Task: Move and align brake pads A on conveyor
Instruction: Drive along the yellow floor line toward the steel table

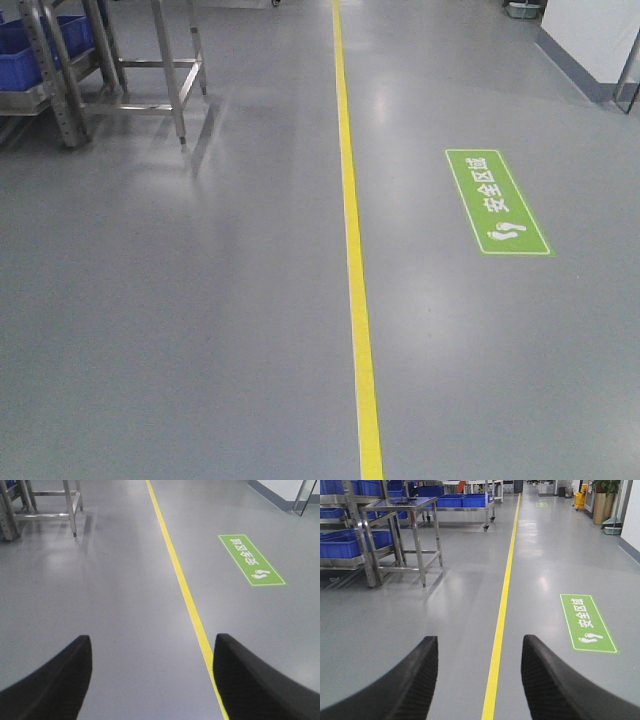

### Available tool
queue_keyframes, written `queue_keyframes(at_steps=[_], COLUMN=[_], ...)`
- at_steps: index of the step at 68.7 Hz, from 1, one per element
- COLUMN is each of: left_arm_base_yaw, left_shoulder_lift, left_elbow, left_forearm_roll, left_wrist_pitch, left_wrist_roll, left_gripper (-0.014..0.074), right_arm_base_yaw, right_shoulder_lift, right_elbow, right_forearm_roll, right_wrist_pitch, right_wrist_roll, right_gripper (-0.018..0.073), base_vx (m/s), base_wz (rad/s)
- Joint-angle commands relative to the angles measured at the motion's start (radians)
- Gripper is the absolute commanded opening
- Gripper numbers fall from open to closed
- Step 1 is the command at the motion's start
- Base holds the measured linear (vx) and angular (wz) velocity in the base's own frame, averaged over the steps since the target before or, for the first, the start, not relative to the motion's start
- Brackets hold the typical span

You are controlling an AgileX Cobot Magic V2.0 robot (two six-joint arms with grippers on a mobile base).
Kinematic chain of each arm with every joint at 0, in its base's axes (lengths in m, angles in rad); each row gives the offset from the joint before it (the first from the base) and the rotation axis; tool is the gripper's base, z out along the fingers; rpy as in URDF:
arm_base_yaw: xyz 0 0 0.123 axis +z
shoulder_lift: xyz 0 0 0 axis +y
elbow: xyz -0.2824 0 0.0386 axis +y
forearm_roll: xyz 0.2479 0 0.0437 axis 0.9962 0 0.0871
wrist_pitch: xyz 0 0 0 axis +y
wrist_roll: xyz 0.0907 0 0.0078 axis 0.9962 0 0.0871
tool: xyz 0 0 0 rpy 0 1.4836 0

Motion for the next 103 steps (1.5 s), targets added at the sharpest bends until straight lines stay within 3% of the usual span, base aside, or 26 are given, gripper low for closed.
queue_keyframes(at_steps=[1,37,103], left_arm_base_yaw=[-0.007,-0.007,-0.007], left_shoulder_lift=[0.011,0.011,0.011], left_elbow=[-0.027,-0.027,-0.027], left_forearm_roll=[-0.01,-0.01,-0.01], left_wrist_pitch=[-0.074,-0.074,-0.075], left_wrist_roll=[-0.004,-0.004,-0.004], left_gripper=[0.0503,0.0503,0.0503], right_arm_base_yaw=[0.0,0.0,0.0], right_shoulder_lift=[0.016,0.016,0.016], right_elbow=[-0.026,-0.026,-0.026], right_forearm_roll=[-0.011,-0.011,-0.011], right_wrist_pitch=[-0.069,-0.069,-0.069], right_wrist_roll=[-0.008,-0.008,-0.008], right_gripper=[0.0361,0.0361,0.0361], base_vx=[0.58,0.62,0.69], base_wz=[-0.09,-0.19,0.06])
